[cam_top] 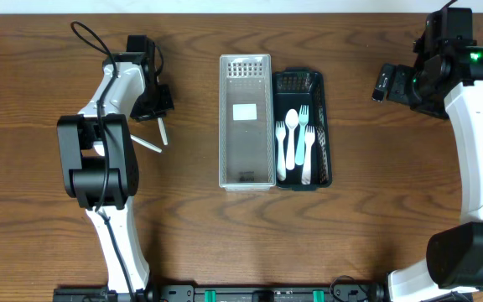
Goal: Pack container
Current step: 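Grasp the upright white spoon near the left arm with the left gripper, then place the spoon into the clear caddy and release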
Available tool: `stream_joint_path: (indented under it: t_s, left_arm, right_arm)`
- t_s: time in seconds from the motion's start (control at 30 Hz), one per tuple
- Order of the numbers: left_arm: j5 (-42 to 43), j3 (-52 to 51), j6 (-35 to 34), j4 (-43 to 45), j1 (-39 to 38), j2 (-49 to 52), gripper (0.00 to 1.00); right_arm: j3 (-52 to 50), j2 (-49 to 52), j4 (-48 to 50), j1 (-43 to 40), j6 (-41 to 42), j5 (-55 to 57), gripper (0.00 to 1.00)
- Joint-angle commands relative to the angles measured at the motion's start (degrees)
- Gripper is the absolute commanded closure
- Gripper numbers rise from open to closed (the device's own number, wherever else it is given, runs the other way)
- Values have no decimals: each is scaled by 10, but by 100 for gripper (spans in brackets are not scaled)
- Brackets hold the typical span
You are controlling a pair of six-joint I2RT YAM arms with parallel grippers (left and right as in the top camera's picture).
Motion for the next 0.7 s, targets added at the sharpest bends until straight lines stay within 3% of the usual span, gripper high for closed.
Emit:
stream_joint_path:
  t_s: [0.0,0.3,0.5,0.67]
  left_arm:
    - [-5,-3,-3,-9,0,19,94]
    - [-4,35,-8,-90,-43,-124,94]
    - [-5,35,-8,-118,-143,-255,94]
    - [-4,33,-53,-116,-238,-279,94]
  right_arm:
    - [-1,2,2,-6,-1,6,1]
    - [-1,2,12,-6,-13,6,1]
    - [-1,2,21,-6,-19,6,1]
    - [-1,2,21,-6,-29,6,1]
